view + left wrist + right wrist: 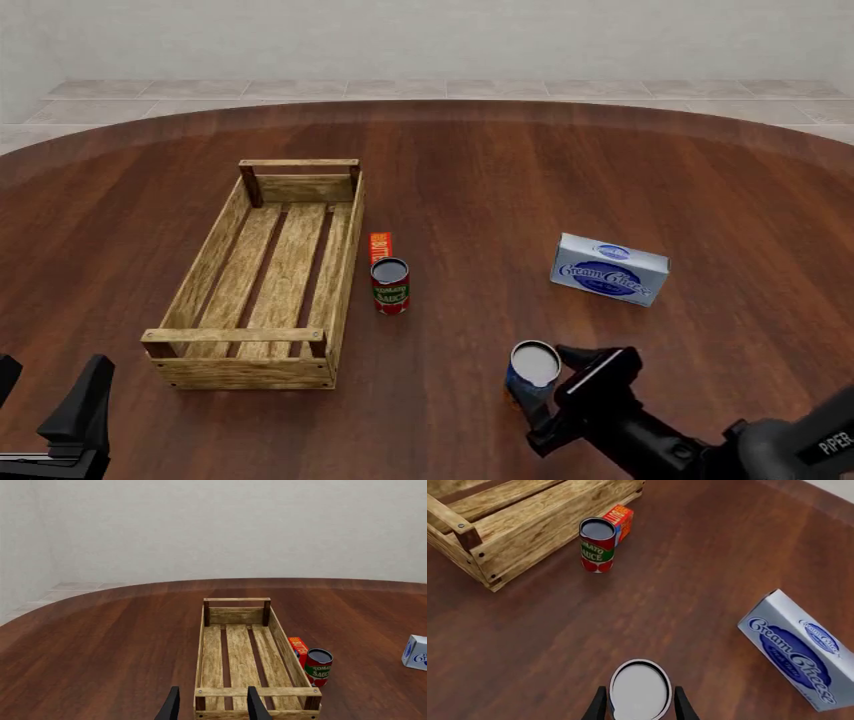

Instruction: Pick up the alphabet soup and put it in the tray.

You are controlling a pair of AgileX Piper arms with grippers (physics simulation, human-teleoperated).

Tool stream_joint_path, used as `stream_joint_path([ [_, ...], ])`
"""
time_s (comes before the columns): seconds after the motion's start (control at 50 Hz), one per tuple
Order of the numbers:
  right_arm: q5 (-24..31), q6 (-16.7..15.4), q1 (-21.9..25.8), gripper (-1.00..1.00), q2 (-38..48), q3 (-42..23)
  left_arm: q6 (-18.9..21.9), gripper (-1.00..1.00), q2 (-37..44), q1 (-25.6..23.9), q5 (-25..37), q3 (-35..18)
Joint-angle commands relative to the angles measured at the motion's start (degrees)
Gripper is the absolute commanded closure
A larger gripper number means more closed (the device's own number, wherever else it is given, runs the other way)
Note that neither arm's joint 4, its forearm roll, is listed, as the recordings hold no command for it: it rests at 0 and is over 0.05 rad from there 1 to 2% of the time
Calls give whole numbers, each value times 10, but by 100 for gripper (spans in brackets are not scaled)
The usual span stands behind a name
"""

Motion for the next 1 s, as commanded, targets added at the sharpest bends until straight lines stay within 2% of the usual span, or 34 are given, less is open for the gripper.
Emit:
stream_joint_path([
  [0.02, -13, 0, -1, -100, 28, -9, 0, -100, 0, 0, 0, 0],
  [0.38, -22, 6, 3, -100, 51, -17, 0, -100, 0, 0, 0, 0],
  [0.4, -21, 7, 3, 100, 51, -17, 0, -100, 0, 0, 0, 0],
  [0.76, -11, 4, 11, 100, 22, -9, 0, -100, 0, 0, 0, 0],
  [0.88, 26, -2, 10, 100, -27, -14, 0, -100, 0, 0, 0, 0],
  [1.0, 90, -13, 2, 100, -99, -35, 0, -100, 0, 0, 0, 0],
])
